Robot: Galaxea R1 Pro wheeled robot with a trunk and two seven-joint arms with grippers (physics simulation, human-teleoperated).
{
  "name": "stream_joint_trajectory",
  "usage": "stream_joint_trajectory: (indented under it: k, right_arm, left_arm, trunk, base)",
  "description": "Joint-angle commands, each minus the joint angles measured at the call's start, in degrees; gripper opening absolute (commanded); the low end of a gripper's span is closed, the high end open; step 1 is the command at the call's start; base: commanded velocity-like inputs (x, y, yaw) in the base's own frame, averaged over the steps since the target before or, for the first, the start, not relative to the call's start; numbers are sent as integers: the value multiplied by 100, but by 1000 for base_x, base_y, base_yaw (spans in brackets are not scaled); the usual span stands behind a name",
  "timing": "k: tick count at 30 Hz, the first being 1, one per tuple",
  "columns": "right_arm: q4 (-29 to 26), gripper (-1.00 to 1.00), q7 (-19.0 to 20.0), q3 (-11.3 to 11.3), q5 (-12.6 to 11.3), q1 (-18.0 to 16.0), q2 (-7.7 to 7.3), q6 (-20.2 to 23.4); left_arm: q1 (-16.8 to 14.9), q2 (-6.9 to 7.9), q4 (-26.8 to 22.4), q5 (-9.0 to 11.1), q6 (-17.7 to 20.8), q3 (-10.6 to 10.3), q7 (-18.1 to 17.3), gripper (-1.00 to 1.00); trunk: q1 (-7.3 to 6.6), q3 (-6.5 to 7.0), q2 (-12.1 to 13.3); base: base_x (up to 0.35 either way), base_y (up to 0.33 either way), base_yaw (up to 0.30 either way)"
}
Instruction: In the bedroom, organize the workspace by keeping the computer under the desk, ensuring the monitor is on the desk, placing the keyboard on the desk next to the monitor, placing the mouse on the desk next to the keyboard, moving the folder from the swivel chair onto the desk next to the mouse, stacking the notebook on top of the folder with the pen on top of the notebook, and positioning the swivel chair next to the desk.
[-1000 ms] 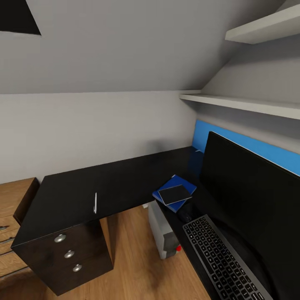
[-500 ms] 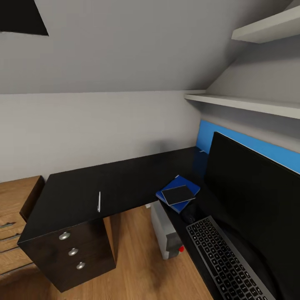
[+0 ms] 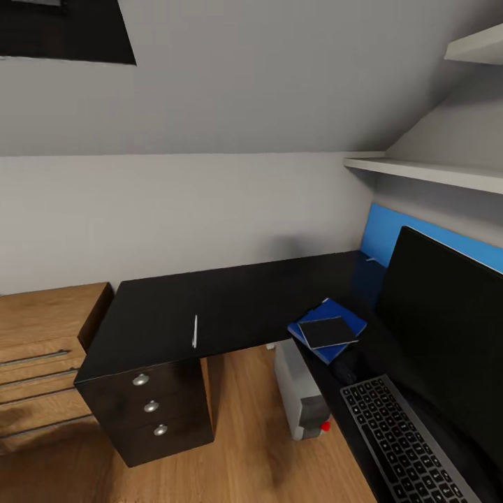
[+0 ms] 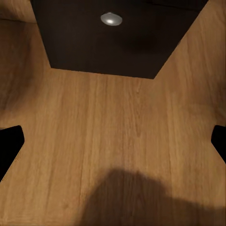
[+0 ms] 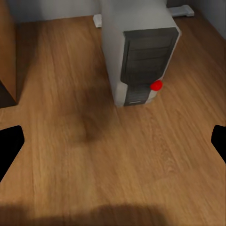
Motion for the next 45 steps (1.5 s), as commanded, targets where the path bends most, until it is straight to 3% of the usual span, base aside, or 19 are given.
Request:
stream_joint_trajectory:
  k: [1,3,8,14,45]
  right_arm:
    - [-4,100,-51,49,-13,-5,-1,-8]
    - [-5,100,-51,48,-13,-5,-1,-7]
    - [-2,100,-51,48,-13,-5,-1,-6]
    - [-5,100,-51,48,-13,-5,-1,-5]
    - [-16,100,-36,-126,-13,-5,-9,275]
  left_arm:
    - [43,-14,6,62,-64,-27,-51,100]
    - [138,-52,6,62,-211,-25,-59,100]
    - [344,-222,6,49,-1008,-31,-73,100]
    - [497,-303,6,25,-1308,-39,-76,100]
    - [531,-311,6,27,-1336,-41,-68,100]
  trunk:
    - [0,-8,-4]
    - [0,-13,-4]
    - [0,-34,-4]
    - [0,-69,-4]
    - [0,-290,-4]
  base:
    - [0,0,272]
    - [0,0,272]
    - [0,0,256]
    - [0,0,223]
    - [0,0,186]
